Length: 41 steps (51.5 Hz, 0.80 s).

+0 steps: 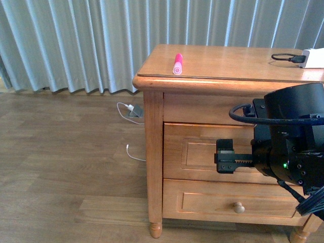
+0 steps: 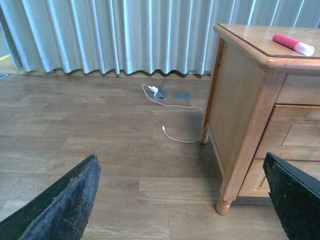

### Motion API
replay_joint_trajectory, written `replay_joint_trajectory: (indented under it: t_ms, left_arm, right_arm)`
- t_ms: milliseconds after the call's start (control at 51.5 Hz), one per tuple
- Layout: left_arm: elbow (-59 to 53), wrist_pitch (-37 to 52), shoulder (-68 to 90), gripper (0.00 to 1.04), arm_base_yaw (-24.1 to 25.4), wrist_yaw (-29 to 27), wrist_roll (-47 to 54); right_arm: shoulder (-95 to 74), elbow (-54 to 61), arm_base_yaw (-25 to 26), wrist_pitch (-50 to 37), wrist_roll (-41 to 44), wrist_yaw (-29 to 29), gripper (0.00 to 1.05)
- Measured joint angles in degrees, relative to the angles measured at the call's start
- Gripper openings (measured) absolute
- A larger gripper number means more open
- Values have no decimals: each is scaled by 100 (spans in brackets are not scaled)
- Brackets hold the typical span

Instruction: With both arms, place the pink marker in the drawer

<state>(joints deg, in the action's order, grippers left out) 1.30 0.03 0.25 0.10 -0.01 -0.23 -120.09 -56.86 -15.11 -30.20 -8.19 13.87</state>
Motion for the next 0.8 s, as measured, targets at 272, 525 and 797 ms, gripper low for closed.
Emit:
replay_joint_trajectory:
  t_ms: [272,525,797]
  left_arm:
    - [0,0,0,99,0,0,0]
    - [0,0,0,99,0,0,0]
    - [0,0,0,99,0,0,0]
  right_arm:
    - [-170,-28,114,-118,42,-48,96]
    - [-190,-17,116,-168,50,-48,50]
    - [-192,7,116,-96,144,-48,23]
